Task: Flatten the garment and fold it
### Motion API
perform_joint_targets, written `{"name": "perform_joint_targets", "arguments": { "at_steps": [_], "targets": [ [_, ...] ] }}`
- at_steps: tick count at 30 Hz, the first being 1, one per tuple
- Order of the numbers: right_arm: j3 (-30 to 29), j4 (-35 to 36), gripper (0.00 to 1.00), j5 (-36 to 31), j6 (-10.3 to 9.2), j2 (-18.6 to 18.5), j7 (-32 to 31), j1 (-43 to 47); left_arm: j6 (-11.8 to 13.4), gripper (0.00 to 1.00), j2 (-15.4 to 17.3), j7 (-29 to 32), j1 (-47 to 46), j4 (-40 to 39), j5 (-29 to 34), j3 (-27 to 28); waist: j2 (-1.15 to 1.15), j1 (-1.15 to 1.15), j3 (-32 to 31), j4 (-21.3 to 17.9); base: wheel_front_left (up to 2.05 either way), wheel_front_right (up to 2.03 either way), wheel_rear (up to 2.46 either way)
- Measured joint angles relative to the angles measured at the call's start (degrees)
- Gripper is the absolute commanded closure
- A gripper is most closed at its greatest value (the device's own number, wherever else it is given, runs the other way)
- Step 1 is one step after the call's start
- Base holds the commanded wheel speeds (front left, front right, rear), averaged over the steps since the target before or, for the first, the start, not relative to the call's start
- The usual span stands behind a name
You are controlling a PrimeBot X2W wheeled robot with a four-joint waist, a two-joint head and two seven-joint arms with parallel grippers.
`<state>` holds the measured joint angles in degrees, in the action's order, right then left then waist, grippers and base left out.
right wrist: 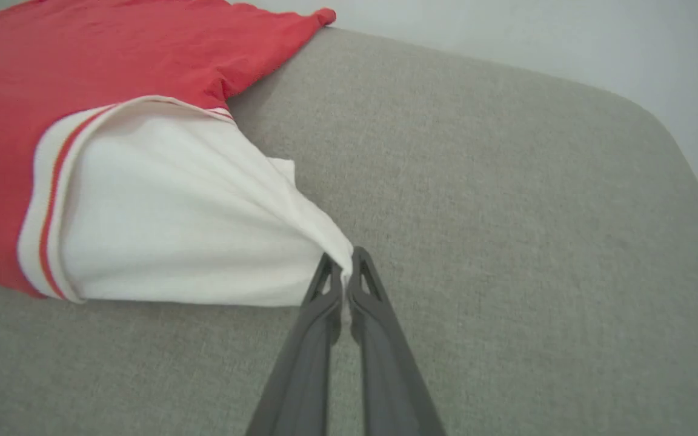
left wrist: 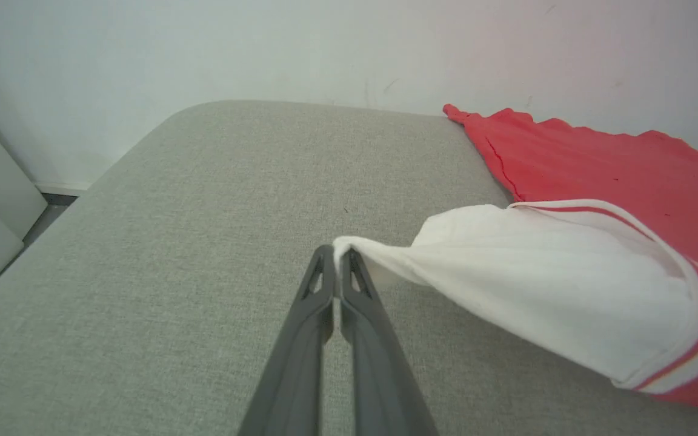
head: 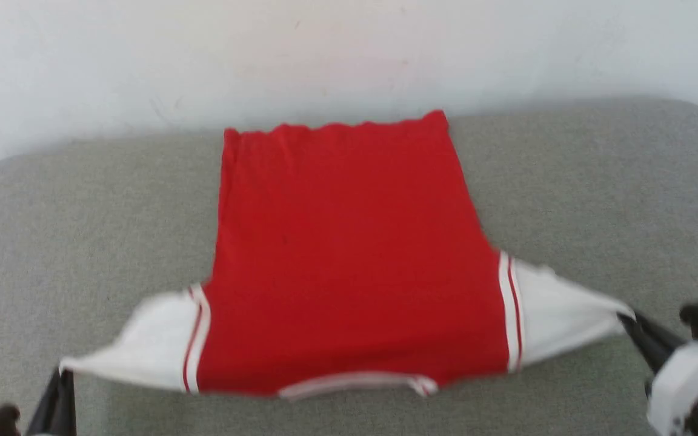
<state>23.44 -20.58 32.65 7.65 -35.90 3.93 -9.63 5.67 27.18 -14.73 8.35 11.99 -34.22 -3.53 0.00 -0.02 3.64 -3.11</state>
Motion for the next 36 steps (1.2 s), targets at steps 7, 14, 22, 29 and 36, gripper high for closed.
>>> {"name": "perform_joint_targets", "arguments": {
  "at_steps": [7,14,22,29,36],
  "targets": [
    [-3.57,2.87,1.00,-1.08,0.03,0.55,-3.90,11.95,0.64,1.00,-2.37,0.00,6.86,2.67,-0.11,0.85,0.00,0.02,-0.53,0.28,0.00,0.00,0.00],
    [-3.27,3.39,1.00,-0.98,0.03,0.96,-7.81,18.73,0.32,1.00,-3.99,0.00,7.43,5.39,0.15,0.94,0.00,0.02,-0.38,1.34,0.00,0.00,0.00],
    [-7.28,8.26,0.00,-0.90,-0.02,0.51,-9.55,18.40,-0.67,1.00,-5.32,0.00,6.80,3.37,2.58,2.85,0.00,0.02,-0.73,1.38,0.00,0.00,0.00],
    [-17.41,21.13,0.00,-0.04,-0.10,-2.29,-13.58,13.09,-1.19,1.00,-5.80,0.00,5.86,-0.23,5.01,3.32,0.00,0.02,-0.24,2.74,0.00,0.00,0.00],
    [-18.76,25.08,0.00,-2.38,-0.11,-3.15,-21.13,-5.33,-1.53,1.00,-6.15,0.00,3.29,-3.52,7.34,2.11,0.00,0.02,2.37,4.54,0.00,0.00,0.00]
  ]
}}
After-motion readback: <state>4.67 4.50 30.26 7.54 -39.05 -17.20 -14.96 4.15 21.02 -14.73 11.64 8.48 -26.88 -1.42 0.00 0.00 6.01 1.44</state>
